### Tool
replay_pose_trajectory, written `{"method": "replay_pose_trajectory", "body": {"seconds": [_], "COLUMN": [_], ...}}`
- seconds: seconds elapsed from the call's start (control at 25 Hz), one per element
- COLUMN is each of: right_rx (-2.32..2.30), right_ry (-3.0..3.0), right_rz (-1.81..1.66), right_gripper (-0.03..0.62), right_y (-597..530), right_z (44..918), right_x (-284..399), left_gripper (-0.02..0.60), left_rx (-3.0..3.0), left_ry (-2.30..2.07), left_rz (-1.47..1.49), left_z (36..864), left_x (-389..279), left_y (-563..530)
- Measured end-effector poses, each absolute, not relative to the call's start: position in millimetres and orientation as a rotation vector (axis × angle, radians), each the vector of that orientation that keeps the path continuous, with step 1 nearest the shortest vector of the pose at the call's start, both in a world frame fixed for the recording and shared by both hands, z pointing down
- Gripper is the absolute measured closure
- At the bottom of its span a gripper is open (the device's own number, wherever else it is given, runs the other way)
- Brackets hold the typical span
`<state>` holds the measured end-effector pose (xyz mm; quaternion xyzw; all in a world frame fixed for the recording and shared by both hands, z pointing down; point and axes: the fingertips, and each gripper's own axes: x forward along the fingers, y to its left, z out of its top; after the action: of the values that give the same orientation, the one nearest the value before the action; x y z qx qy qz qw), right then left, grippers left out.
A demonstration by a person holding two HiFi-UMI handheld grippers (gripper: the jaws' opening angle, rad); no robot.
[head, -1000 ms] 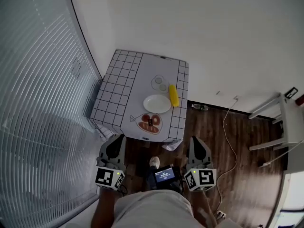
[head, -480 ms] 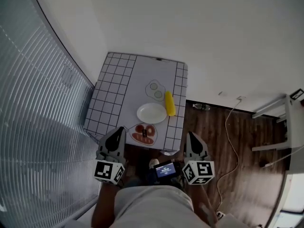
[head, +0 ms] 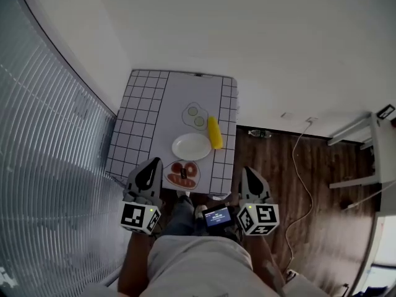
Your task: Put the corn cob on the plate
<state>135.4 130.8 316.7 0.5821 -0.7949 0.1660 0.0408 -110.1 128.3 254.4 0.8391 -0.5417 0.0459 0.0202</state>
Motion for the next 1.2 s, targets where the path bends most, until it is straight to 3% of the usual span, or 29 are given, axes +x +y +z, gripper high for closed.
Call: {"method": "replay_pose_trajectory", "body": {"seconds": [0.52,1.2], "right_rx": [1.850,1.727], "right_ry": [-2.326,-2.176], "right_rz": [0.588,0.714], "right_gripper": [0.588,0.586], "right_y": [95,48], "right_z": [336,406], "right_x": [148,114], "left_gripper": [0.574,0.574], "left_rx": [2.653,2.694], "left_ry": [-1.536,-1.213], "left_rz": [0.172,0.366], "left_z": [269,339], "left_x": [-93,-60], "left_y": [71,31]}}
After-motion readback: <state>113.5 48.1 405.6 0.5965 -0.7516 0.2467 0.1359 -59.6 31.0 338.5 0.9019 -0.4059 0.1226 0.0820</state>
